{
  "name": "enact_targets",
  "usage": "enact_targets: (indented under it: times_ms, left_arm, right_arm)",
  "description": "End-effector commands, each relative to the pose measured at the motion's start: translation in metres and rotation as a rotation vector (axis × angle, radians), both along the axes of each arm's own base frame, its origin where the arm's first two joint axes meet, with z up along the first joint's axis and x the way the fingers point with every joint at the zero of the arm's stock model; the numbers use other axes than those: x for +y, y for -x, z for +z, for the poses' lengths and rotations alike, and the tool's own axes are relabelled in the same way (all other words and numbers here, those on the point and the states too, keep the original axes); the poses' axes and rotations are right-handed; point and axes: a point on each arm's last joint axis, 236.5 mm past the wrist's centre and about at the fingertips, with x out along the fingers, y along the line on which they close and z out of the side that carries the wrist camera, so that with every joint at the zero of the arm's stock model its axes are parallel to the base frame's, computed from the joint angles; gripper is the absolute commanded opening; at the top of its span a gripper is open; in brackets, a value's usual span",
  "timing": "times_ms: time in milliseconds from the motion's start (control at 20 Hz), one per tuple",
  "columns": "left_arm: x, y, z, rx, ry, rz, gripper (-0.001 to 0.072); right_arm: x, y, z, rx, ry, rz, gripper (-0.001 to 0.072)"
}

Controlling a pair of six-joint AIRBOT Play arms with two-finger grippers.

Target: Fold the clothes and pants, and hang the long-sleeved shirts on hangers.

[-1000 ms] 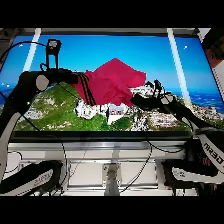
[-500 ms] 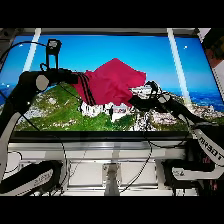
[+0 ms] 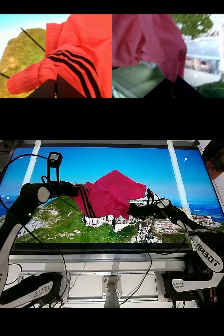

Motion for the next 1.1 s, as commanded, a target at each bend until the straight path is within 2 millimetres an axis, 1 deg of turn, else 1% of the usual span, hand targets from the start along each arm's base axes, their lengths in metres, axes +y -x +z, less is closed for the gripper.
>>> enact_targets:
  times_ms: [0,100,200,250,350,400,450,500,550,600,650,700,750,850,900,950,1000,1050]
  left_arm:
    - [0.015,-0.004,-0.006,-0.008,-0.101,-0.006,0.0007]
    - [0.014,-0.005,-0.017,0.016,-0.108,-0.008,0.0006]
    - [0.013,-0.005,-0.033,0.048,-0.118,-0.012,0.0004]
    - [0.013,-0.001,-0.045,0.073,-0.125,-0.016,0.0005]
    - [0.014,0.014,-0.075,0.142,-0.129,-0.012,0.0004]
    - [0.017,0.024,-0.09,0.179,-0.123,0.008,0.0004]
    - [0.016,0.036,-0.104,0.216,-0.114,0.021,0.0004]
    - [0.013,0.046,-0.114,0.243,-0.104,0.028,0.0004]
    - [0.005,0.057,-0.121,0.264,-0.091,0.028,0.0004]
    - [-0.006,0.066,-0.125,0.275,-0.086,0.013,0.0004]
    - [-0.021,0.074,-0.128,0.282,-0.089,-0.023,0.0005]
    - [-0.036,0.08,-0.128,0.282,-0.087,-0.06,0.0005]
    - [-0.053,0.086,-0.127,0.278,-0.076,-0.095,0.0006]
    - [-0.079,0.095,-0.128,0.286,-0.032,-0.118,0.0008]
    - [-0.087,0.1,-0.13,0.298,-0.013,-0.112,0.0009]
    - [-0.093,0.104,-0.132,0.312,0.004,-0.102,0.0008]
    - [-0.095,0.105,-0.134,0.321,0.013,-0.094,0.0008]
    - [-0.096,0.106,-0.135,0.327,0.021,-0.083,0.0009]
  right_arm:
    - [-0.001,0.024,0.04,0.061,-0.092,0.057,0.0004]
    - [-0.022,0.028,0.086,0.023,-0.137,0.037,0.0004]
    - [-0.039,0.047,0.132,-0.002,-0.181,0.094,0.0003]
    - [-0.047,0.057,0.154,-0.007,-0.194,0.124,0.0004]
    - [-0.066,0.069,0.185,-0.025,-0.151,0.147,0.0004]
    - [-0.076,0.068,0.194,-0.044,-0.103,0.143,0.0003]
    - [-0.088,0.06,0.2,-0.072,-0.034,0.127,0.0003]
    - [-0.1,0.05,0.203,-0.098,0.036,0.105,0.0002]
    - [-0.111,0.035,0.208,-0.137,0.089,0.076,0.0002]
    - [-0.117,0.017,0.212,-0.172,0.11,0.05,0.0002]
    - [-0.12,-0.001,0.213,-0.195,0.11,0.025,0.0001]
    - [-0.121,-0.02,0.208,-0.2,0.102,0.006,0.0002]
    - [-0.122,-0.038,0.198,-0.194,0.091,-0.011,0.0001]
    - [-0.126,-0.081,0.166,-0.192,0.094,-0.071,0.0006]
    - [-0.131,-0.109,0.15,-0.22,0.103,-0.133,0.0035]
    - [-0.138,-0.132,0.138,-0.247,0.112,-0.191,0.019]
    - [-0.144,-0.149,0.128,-0.266,0.124,-0.232,0.045]
    - [-0.148,-0.157,0.119,-0.266,0.13,-0.25,0.0523]
